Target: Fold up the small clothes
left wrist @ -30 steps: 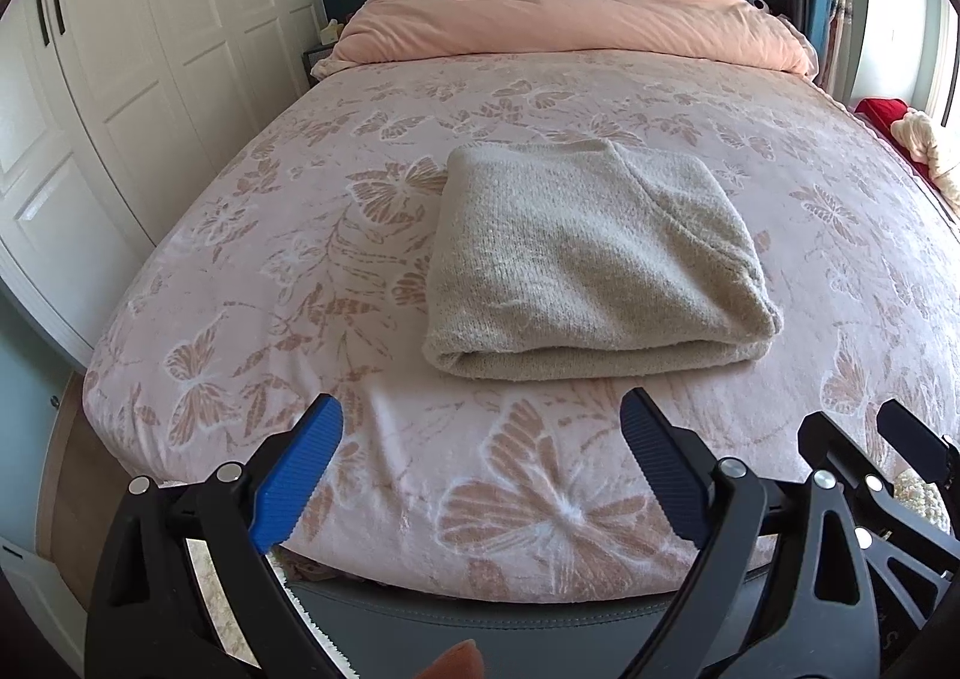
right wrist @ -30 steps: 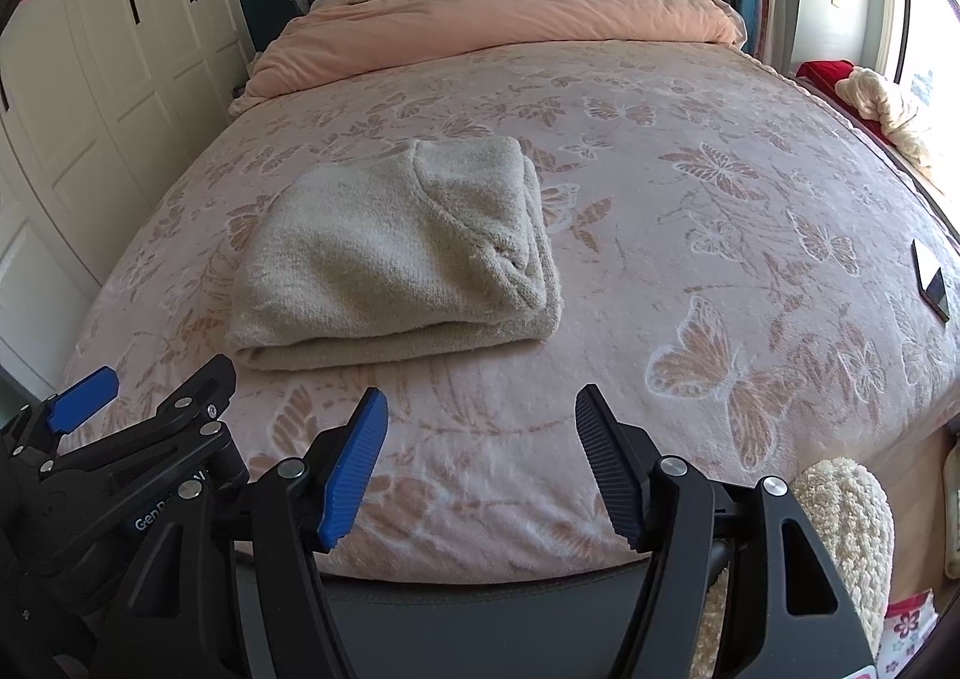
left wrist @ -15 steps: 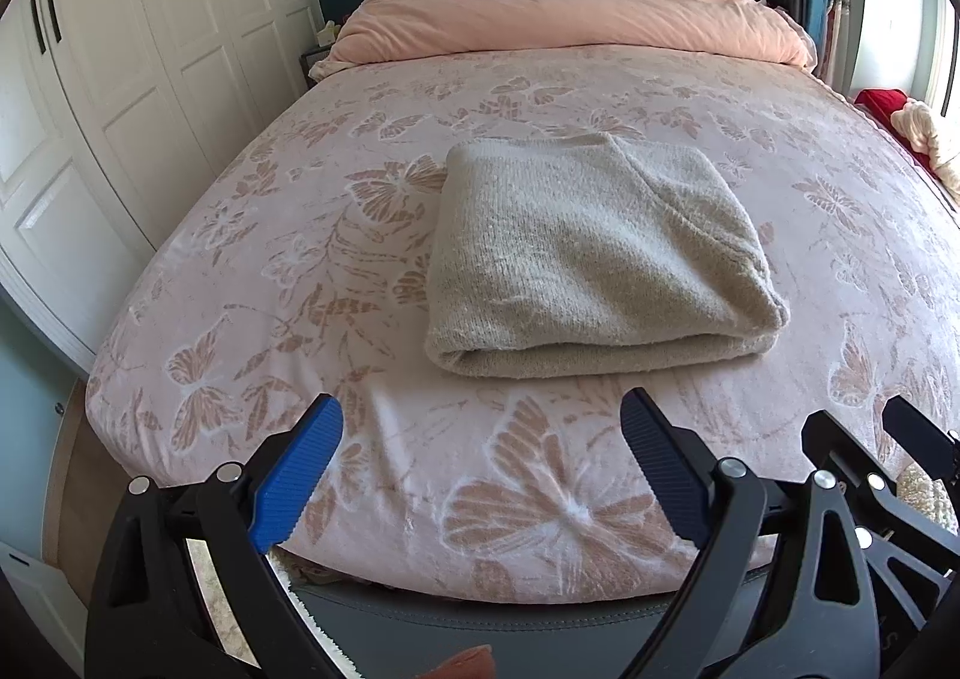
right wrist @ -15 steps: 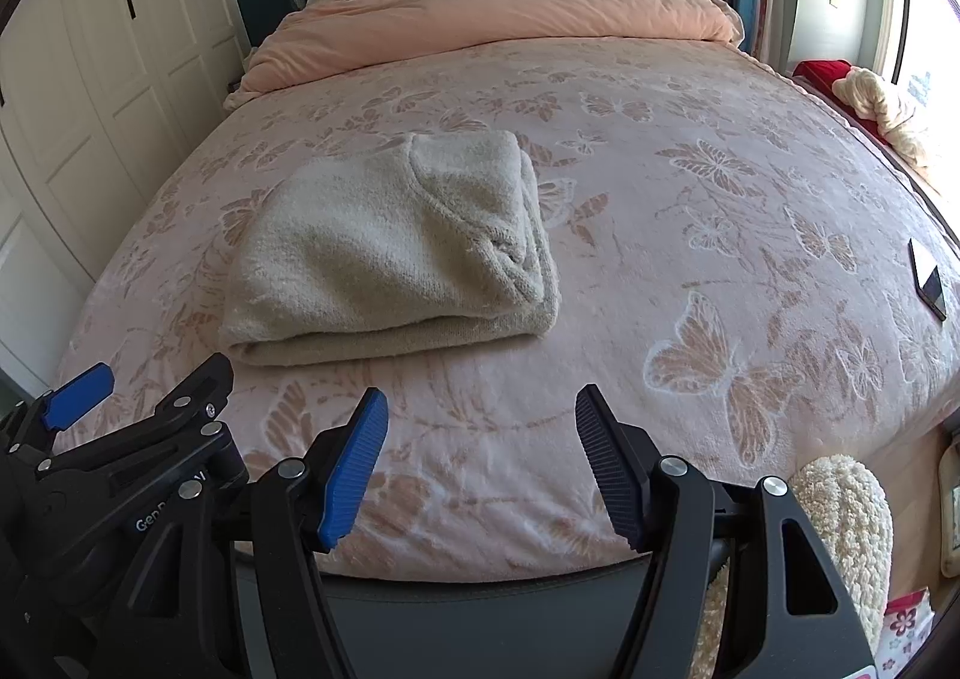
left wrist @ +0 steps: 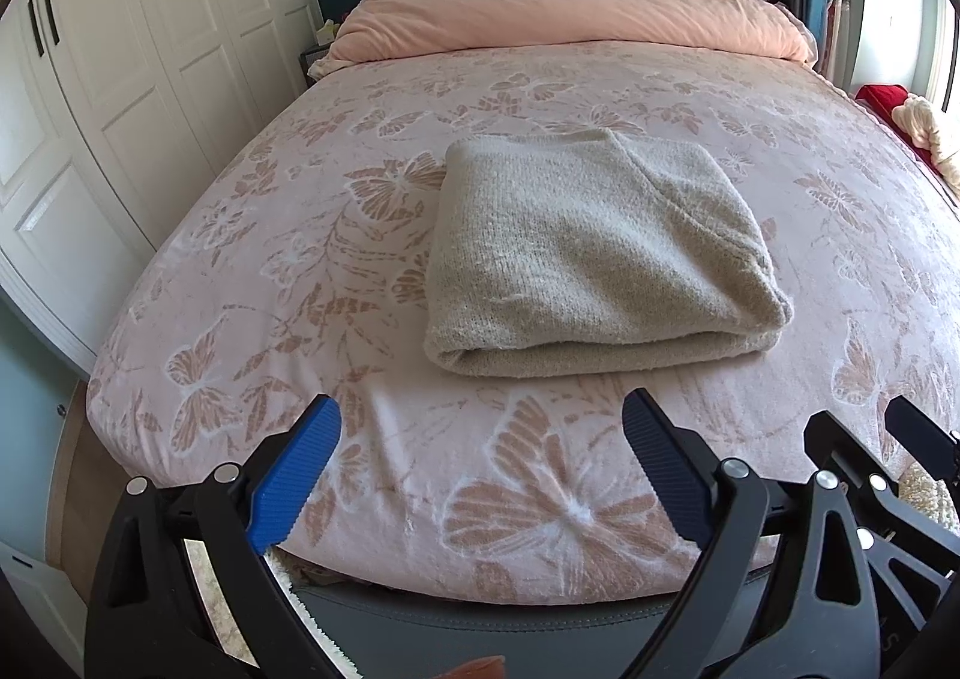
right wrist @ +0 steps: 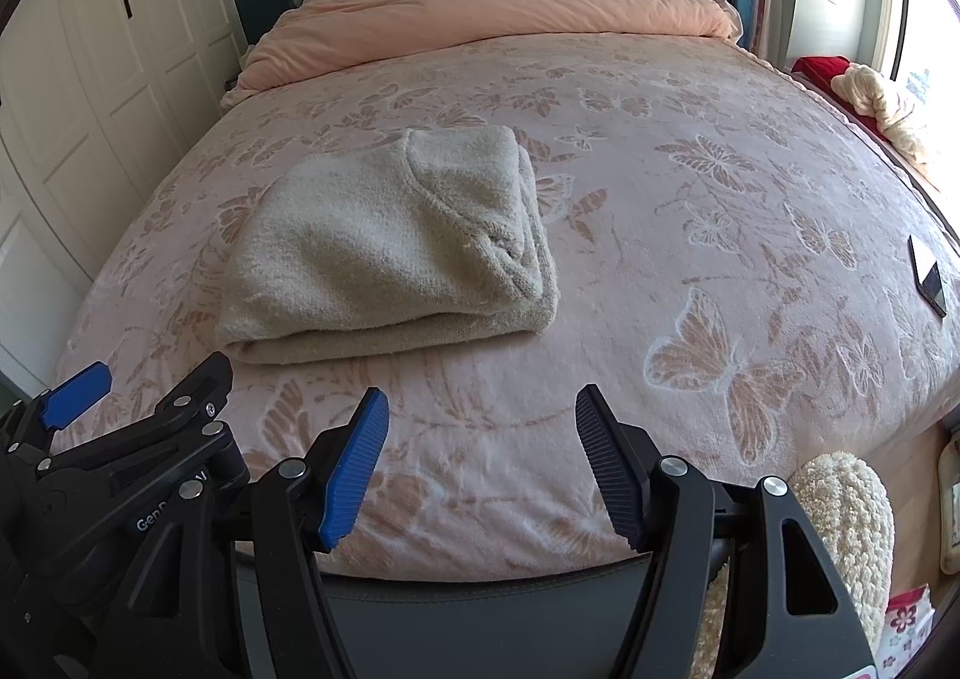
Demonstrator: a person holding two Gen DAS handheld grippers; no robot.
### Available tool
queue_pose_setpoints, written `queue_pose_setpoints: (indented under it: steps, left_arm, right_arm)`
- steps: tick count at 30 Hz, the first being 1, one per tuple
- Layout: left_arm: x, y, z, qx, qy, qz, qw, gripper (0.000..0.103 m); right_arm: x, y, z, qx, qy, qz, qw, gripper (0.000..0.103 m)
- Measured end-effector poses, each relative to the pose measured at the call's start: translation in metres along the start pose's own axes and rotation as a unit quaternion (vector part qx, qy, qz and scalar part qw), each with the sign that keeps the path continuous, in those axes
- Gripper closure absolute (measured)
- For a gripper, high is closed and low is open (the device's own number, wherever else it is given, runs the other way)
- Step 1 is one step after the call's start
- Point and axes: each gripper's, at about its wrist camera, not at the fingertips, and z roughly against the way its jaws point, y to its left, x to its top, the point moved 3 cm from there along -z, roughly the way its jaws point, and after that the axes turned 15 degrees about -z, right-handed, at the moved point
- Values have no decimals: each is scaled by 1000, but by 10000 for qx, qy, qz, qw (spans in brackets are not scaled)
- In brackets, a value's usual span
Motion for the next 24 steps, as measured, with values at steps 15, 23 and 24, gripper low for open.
queue_pose_setpoints:
  steps: [15,23,24]
  left_arm:
    - [-3,4,-9,-79,107,107,9999,10]
    - [-4,5,-6,33,18,46,10000,11]
    - [-3,5,-6,28,10,26,10000,12]
  right_arm:
    - [-1,-1,-1,-52,9,64,10000,39]
    - [-2,3,-1,-64,3,80,9999,39]
    - [-2,3,-1,-53,11,74,10000,39]
